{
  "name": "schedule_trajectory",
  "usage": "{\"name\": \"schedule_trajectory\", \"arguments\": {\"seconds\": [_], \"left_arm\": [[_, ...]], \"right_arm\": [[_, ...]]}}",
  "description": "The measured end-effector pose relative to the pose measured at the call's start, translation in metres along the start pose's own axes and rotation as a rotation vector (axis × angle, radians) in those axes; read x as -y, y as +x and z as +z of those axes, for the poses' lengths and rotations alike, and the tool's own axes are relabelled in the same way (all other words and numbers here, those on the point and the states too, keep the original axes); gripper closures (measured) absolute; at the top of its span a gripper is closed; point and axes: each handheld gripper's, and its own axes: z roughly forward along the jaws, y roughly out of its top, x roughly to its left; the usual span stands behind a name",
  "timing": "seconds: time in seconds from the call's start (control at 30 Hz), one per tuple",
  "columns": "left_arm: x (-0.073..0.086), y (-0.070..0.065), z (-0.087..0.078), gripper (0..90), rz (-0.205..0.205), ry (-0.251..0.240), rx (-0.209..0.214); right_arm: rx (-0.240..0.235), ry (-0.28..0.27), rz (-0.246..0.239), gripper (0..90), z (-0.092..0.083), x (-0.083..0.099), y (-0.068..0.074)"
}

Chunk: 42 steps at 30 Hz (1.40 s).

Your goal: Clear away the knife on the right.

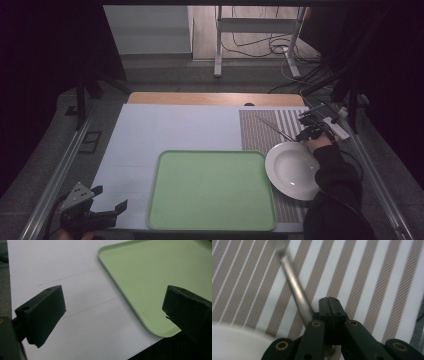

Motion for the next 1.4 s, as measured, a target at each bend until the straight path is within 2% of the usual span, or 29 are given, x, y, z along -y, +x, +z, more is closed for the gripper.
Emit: {"name": "schedule_trajectory", "arguments": {"seconds": [0.07, 0.13, 0.17, 0.2, 0.3, 0.33, 0.4, 0.53, 0.6, 0.7, 0.83, 0.9, 1.0, 1.07, 1.13, 1.2, 1.27, 1.3, 1.33, 1.37, 1.4], "left_arm": [[0.000, 0.000, 0.000, 4.5, 0.001, 0.000, 0.000], [0.000, 0.000, 0.000, 4.5, 0.000, 0.000, 0.001], [-0.001, 0.000, 0.001, 4.5, 0.001, 0.001, 0.001], [-0.001, 0.000, 0.001, 4.5, 0.002, 0.002, 0.001], [-0.001, 0.000, 0.001, 4.5, 0.000, 0.001, 0.003], [-0.001, 0.000, 0.001, 4.5, 0.000, 0.001, 0.002], [-0.001, 0.000, 0.001, 4.5, 0.000, 0.001, 0.002], [-0.001, 0.000, 0.001, 4.5, 0.001, 0.001, 0.002], [-0.001, 0.000, 0.001, 4.5, 0.000, 0.001, 0.002], [-0.001, 0.000, 0.001, 4.5, 0.000, 0.001, 0.003], [0.000, 0.000, 0.001, 4.5, -0.001, 0.001, 0.003], [0.000, 0.000, 0.001, 4.5, -0.001, 0.001, 0.004], [0.000, 0.000, 0.001, 4.5, -0.001, 0.001, 0.003], [0.000, 0.000, 0.001, 4.5, -0.001, 0.001, 0.003], [0.000, 0.000, 0.001, 4.5, -0.001, 0.001, 0.004], [0.000, 0.001, 0.001, 4.5, -0.001, 0.002, 0.004], [-0.001, 0.000, 0.001, 4.5, -0.002, 0.003, 0.004], [0.000, 0.000, 0.001, 4.5, 0.000, 0.003, 0.002], [0.000, 0.000, 0.001, 4.5, 0.001, 0.003, 0.002], [0.000, 0.000, 0.001, 4.5, 0.001, 0.003, 0.002], [0.000, 0.000, 0.001, 4.5, 0.000, 0.003, 0.002]], "right_arm": [[-0.031, 0.029, -0.009, 90.0, -0.003, 0.004, 0.001], [-0.033, 0.030, -0.010, 90.0, -0.003, 0.004, 0.000], [-0.027, 0.012, -0.008, 85.7, -0.004, 0.003, 0.000], [-0.015, -0.027, 0.002, 76.1, -0.006, 0.002, -0.001], [0.005, -0.123, 0.043, 56.9, -0.012, -0.003, -0.003], [0.002, -0.134, 0.047, 52.3, -0.012, -0.004, -0.002], [-0.013, -0.130, 0.051, 34.2, -0.009, -0.006, 0.000], [-0.009, -0.102, 0.049, 10.2, -0.001, -0.011, 0.006], [-0.018, -0.076, 0.051, 3.1, 0.004, -0.014, 0.009], [-0.015, -0.053, 0.031, 0.0, 0.010, -0.016, 0.014], [-0.027, -0.037, 0.027, 0.0, 0.016, -0.020, 0.018], [-0.013, -0.039, 0.022, 0.0, 0.018, -0.021, 0.019], [0.021, -0.020, -0.014, 8.2, 0.021, -0.022, 0.022], [0.001, -0.021, -0.017, 13.7, 0.021, -0.022, 0.022], [-0.005, -0.034, -0.020, 26.5, 0.019, -0.021, 0.023], [-0.018, -0.049, -0.043, 46.0, 0.015, -0.022, 0.024], [-0.033, -0.055, -0.073, 58.9, 0.014, -0.022, 0.026], [-0.044, -0.051, -0.080, 61.8, 0.014, -0.023, 0.027], [-0.052, -0.045, -0.086, 73.7, 0.013, -0.023, 0.027], [-0.067, -0.039, -0.105, 78.4, 0.013, -0.023, 0.028], [-0.061, -0.037, -0.132, 79.3, 0.012, -0.023, 0.029]]}}
